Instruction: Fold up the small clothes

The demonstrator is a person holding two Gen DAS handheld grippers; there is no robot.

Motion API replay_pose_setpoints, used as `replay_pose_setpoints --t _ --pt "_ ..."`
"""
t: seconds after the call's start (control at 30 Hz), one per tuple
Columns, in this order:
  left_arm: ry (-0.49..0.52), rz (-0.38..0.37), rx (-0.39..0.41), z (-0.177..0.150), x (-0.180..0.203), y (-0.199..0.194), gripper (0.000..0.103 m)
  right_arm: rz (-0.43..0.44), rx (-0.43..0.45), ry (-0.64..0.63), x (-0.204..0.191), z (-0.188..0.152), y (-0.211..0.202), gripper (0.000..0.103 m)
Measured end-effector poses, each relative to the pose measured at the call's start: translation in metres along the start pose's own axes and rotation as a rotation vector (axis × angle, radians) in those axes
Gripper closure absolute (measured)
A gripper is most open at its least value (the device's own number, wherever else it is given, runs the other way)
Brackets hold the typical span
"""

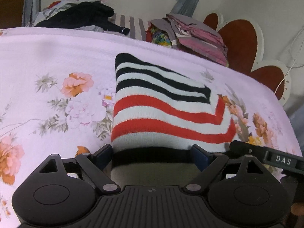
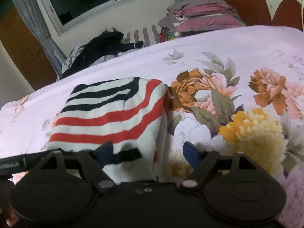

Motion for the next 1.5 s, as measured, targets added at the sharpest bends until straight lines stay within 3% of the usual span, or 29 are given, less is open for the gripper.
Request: replay_pose_setpoints --t 0.17,0.27,0.37,0.43,0.5,0.53,0.67,0.8,1.0,1.23,1.5 --pt "-0.007 -0.048 -0.038 0.007 -0.007 0.020 0.009 0.077 -0.066 0.015 0.008 0.006 0.029 0.023" --pt "-0.013 -0.092 -0.062 0.008 -0.012 0.029 0.009 0.144 -0.068 0.014 0.010 0.006 0.040 0.017" --pt "0.008 -0.114 -0.062 0.007 -0.011 0.034 0.009 0.172 -0.073 -0.007 0.004 0.005 0.042 0.017" --pt "0.023 -0.114 -0.065 0.008 -0.009 0.034 0.013 0.187 -0.092 -0.011 -0.002 0.005 0.042 0.031" --pt "0.023 -0.121 -0.076 0.009 -0.007 0.033 0.018 0.173 -0.092 -0.006 -0.005 0.006 0.043 0.036" --pt "0.024 -0.119 -0.078 0.010 -0.005 0.033 0.023 0.172 -0.092 -0.001 -0.004 0.006 0.044 0.038" --pt "0.050 -0.085 -0.047 0.010 0.004 0.025 0.040 0.187 -0.091 0.029 -0.008 0.005 0.038 0.062" --pt "0.052 -0.086 0.003 0.009 0.006 0.012 0.051 0.203 -0.058 0.062 -0.013 0.005 0.023 0.067" --pt "0.052 -0.096 0.041 0.005 -0.003 -0.021 0.051 0.239 -0.022 0.047 -0.039 0.002 -0.005 0.068" --pt "0.052 -0.079 0.091 -0.004 -0.056 -0.078 0.051 0.274 0.006 0.013 -0.104 -0.010 -0.020 0.068" --pt "0.033 -0.060 0.129 -0.015 -0.184 -0.141 0.051 0.300 0.024 -0.026 -0.234 -0.035 -0.004 0.068"
Point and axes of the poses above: each gripper's, at about its wrist camera, not at the fingertips, and y roughly the way its jaws point, x to its right, z to its top, the point moved 4 cm from there along y, roughly the way its jaws point, and after that the axes turned 13 degrees about -x, right-handed, at the moved point
